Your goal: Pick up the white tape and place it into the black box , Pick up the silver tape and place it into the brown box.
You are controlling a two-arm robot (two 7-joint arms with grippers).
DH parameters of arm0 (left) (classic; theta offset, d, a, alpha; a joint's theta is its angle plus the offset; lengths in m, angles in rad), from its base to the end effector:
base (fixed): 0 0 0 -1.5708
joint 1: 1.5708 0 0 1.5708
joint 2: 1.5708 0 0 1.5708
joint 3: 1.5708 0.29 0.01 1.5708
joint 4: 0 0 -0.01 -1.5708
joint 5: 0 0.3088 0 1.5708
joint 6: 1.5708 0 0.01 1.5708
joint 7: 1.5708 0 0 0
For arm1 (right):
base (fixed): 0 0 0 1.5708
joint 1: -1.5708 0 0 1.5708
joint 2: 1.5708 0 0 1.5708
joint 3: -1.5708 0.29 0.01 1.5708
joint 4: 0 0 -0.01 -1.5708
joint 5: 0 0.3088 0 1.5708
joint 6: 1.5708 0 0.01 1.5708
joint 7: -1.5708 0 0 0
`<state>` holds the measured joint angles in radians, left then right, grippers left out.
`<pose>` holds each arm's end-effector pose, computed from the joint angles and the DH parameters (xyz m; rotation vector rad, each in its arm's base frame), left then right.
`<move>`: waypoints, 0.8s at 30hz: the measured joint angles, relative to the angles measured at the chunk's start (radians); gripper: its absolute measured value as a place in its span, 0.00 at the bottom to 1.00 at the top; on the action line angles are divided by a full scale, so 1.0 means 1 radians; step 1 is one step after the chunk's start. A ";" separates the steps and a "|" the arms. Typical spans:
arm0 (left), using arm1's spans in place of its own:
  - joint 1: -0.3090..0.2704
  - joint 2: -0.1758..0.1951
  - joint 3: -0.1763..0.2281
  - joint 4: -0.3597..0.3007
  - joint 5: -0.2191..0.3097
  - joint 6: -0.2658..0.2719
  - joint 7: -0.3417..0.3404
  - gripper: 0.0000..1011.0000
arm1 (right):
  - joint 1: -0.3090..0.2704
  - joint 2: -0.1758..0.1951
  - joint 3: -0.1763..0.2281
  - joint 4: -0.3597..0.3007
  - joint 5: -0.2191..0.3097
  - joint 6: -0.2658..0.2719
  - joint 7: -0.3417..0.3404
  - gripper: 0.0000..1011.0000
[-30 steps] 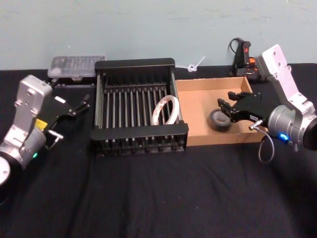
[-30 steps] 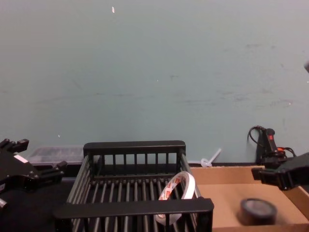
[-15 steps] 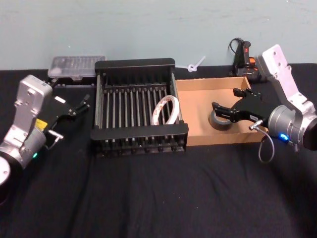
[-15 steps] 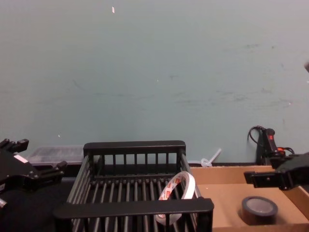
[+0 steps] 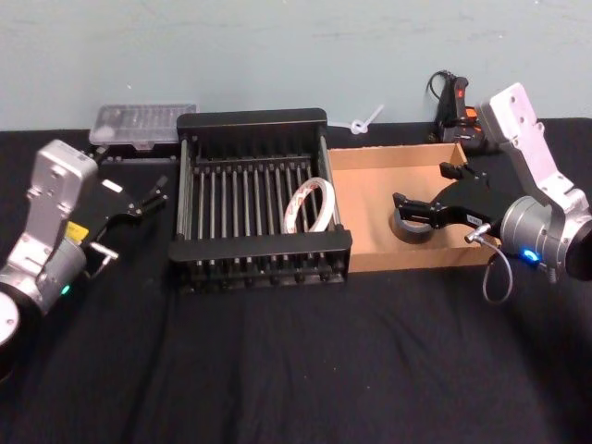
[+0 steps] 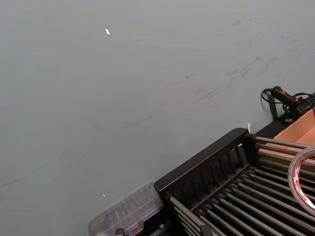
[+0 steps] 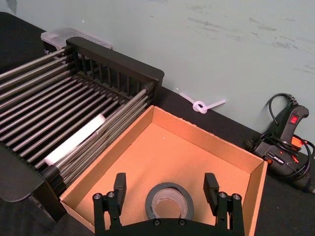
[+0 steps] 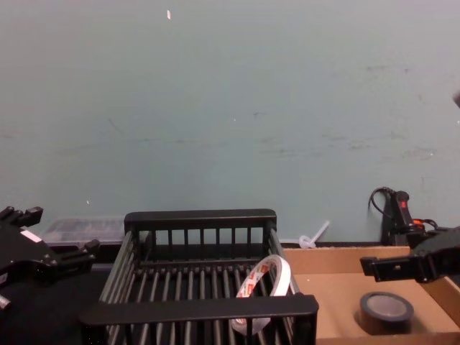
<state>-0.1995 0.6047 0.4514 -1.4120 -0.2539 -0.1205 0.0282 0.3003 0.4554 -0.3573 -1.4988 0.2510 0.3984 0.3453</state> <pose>0.3581 0.0827 -0.3023 0.3045 -0.2850 1.2479 0.3933 -0.0404 -0.2382 -0.4352 0.0599 -0.9877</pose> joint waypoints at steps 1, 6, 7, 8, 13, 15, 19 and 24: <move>0.000 0.000 0.000 0.000 0.000 0.000 0.000 0.99 | 0.000 0.000 0.000 0.000 0.000 0.000 0.000 0.99; 0.000 0.000 0.000 0.000 0.000 0.000 0.000 0.99 | -0.011 -0.002 0.005 -0.011 -0.027 -0.031 -0.013 0.99; 0.000 0.000 0.000 0.000 0.000 0.000 0.000 0.99 | -0.019 -0.003 0.010 -0.019 -0.041 -0.054 -0.026 0.99; 0.000 0.000 0.000 0.000 0.000 0.000 0.000 0.99 | -0.023 -0.004 0.012 -0.022 -0.049 -0.069 -0.034 0.99; 0.000 0.000 0.000 0.000 0.000 0.000 0.000 0.99 | -0.061 -0.020 0.031 -0.037 -0.102 -0.188 -0.098 0.99; 0.000 0.000 0.000 0.000 0.000 0.000 0.000 0.99 | -0.071 -0.027 0.037 -0.036 -0.113 -0.221 -0.113 0.99; 0.000 0.000 0.000 0.000 0.000 0.000 0.000 0.99 | -0.093 -0.040 0.045 -0.018 -0.143 -0.283 -0.137 0.99; 0.000 0.000 0.000 0.000 0.000 0.000 0.000 0.99 | -0.107 -0.050 0.046 0.008 -0.175 -0.322 -0.154 0.99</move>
<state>-0.1995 0.6047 0.4514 -1.4119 -0.2539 -0.1205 0.0283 0.1932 0.4054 -0.3111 -1.4909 0.0759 0.0761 0.1916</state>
